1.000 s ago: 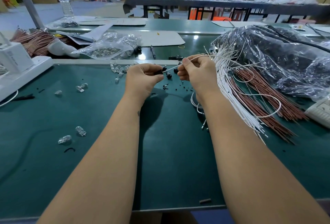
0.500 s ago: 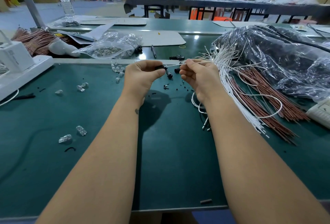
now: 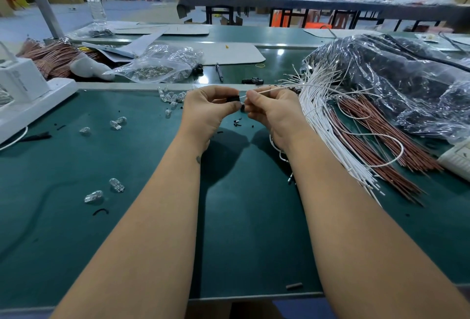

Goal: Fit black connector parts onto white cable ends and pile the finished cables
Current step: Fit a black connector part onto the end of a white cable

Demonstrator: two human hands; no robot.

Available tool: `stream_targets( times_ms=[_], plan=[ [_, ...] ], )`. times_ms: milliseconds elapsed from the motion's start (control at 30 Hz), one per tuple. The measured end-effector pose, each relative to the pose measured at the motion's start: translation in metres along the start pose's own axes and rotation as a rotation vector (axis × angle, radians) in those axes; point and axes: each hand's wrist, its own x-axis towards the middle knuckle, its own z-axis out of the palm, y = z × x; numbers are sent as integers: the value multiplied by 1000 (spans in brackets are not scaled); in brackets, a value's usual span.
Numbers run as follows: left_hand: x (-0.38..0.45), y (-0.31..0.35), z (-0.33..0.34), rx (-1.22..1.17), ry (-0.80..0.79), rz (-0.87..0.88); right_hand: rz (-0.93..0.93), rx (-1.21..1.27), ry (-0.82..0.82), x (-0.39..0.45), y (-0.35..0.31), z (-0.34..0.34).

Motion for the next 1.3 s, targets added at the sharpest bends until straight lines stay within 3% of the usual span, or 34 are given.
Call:
stream_targets(
  times_ms=[300,500,767,933,1300],
  plan=[
    [3,-2,-2,-130,-10,40,-41,-141,32,1,5,4],
    [3,-6,0,-87,-40,33,-27,55,13,1,3,5],
    [1,-6,2,-84,-42,30,-10,-29,29,2,8,5],
    [1,-5,3,-123,23,-69,-33,45,78,4,6,2],
    [2,-5,1,-114,25,-118,-82,-7,14,0,5,4]
  ],
)
